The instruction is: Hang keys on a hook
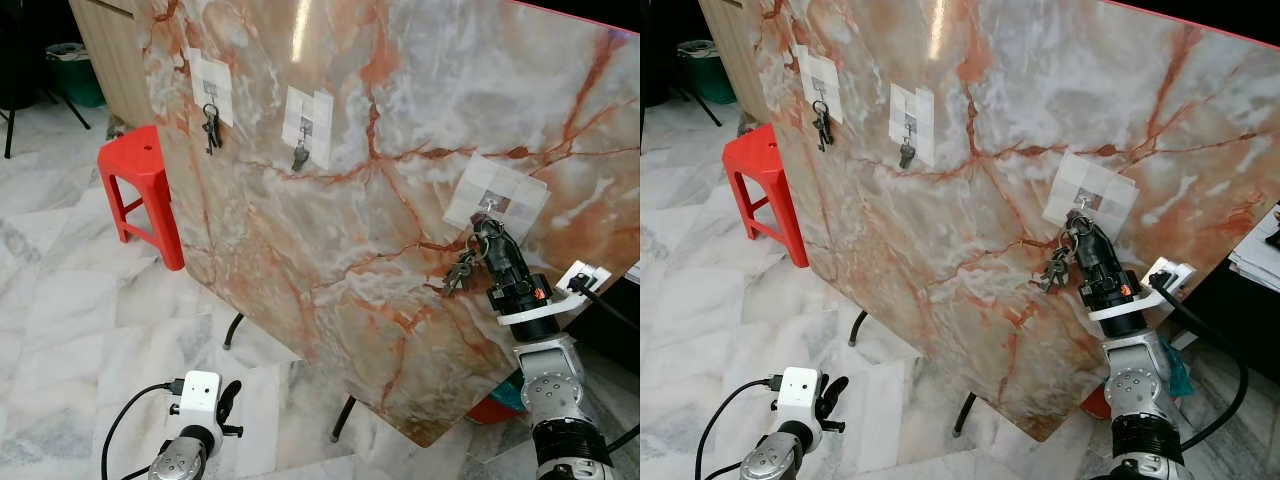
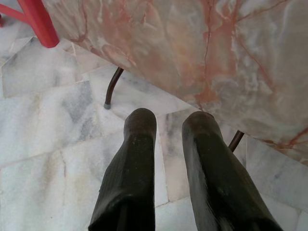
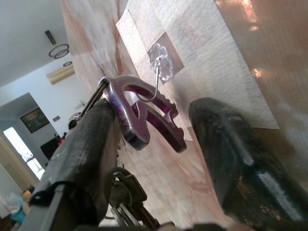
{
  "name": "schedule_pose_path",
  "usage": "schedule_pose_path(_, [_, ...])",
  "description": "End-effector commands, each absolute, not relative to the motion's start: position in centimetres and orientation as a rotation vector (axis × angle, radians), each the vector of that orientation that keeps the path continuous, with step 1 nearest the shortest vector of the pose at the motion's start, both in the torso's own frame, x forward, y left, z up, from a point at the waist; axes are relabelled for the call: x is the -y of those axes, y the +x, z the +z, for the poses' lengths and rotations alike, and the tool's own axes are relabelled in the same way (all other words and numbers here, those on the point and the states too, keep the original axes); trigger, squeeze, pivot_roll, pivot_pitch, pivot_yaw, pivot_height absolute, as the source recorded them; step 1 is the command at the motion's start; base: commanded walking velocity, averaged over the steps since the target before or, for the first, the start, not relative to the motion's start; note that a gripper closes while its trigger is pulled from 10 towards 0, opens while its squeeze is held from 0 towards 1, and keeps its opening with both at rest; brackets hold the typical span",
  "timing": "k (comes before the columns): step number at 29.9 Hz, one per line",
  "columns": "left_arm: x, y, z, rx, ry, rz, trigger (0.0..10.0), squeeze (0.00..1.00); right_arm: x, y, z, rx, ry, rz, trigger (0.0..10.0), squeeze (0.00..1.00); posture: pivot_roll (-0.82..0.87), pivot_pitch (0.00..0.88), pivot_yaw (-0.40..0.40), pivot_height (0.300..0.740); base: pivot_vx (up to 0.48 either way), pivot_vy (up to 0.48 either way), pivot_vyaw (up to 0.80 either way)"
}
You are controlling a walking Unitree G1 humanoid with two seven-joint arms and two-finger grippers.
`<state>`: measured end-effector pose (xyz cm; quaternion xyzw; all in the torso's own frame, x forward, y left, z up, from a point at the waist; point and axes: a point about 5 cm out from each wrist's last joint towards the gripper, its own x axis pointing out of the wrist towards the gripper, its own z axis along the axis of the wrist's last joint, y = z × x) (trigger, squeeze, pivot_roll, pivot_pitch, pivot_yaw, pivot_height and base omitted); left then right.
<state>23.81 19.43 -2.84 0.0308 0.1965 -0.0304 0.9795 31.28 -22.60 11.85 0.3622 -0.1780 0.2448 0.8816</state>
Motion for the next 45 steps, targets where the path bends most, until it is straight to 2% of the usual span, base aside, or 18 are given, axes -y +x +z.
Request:
schedule_pose_path(1, [-19.3, 23.3, -3.2, -0.411, 0.063, -0.062, 10.0, 0.00, 24.0, 30.6, 11.0, 0.339, 0.735, 0.438, 10.0, 1.00, 0.07, 0.076, -0.102, 0.740, 0.000, 0.000, 0.00])
schedule_pose_path(13, [-19.4, 23.3, -3.3, -0.415, 0.064, -0.062, 10.0, 0.00, 23.8, 30.4, 9.7, 0.262, 0.724, 0.433, 10.0, 1.00, 0.07, 0.076, -0.100, 0.740, 0.000, 0.000, 0.00])
schedule_pose_path(21, [-19.4, 23.3, -3.3, -0.416, 0.064, -0.062, 10.0, 0.00, 23.1, 30.0, 8.2, 0.142, 0.680, 0.463, 10.0, 1.00, 0.07, 0.074, -0.101, 0.740, 0.000, 0.000, 0.00])
schedule_pose_path(22, [-19.3, 23.3, -3.3, -0.416, 0.064, -0.062, 10.0, 0.00, 22.9, 29.7, 7.6, 0.101, 0.654, 0.475, 10.0, 0.59, 0.07, 0.074, -0.101, 0.740, 0.000, 0.000, 0.00])
schedule_pose_path(23, [-19.4, 23.3, -3.3, -0.417, 0.064, -0.062, 10.0, 0.00, 22.8, 29.6, 7.2, 0.079, 0.638, 0.477, 10.0, 0.09, 0.07, 0.074, -0.101, 0.740, 0.000, 0.000, 0.00])
schedule_pose_path(24, [-19.4, 23.3, -3.3, -0.417, 0.064, -0.062, 10.0, 0.00, 22.8, 29.6, 7.2, 0.079, 0.638, 0.477, 10.0, 0.09, 0.07, 0.074, -0.101, 0.740, 0.000, 0.000, 0.00])
schedule_pose_path(25, [-19.3, 23.3, -3.3, -0.417, 0.063, -0.062, 10.0, 0.00, 22.7, 29.4, 6.8, 0.053, 0.627, 0.480, 10.0, 0.00, 0.07, 0.073, -0.101, 0.740, 0.000, 0.000, 0.00])
schedule_pose_path(45, [-19.3, 23.4, -3.2, -0.417, 0.065, -0.063, 10.0, 0.00, 23.0, 25.8, 1.2, -0.257, 0.486, 0.410, 10.0, 0.00, 0.07, 0.066, -0.098, 0.740, 0.000, 0.000, 0.00])
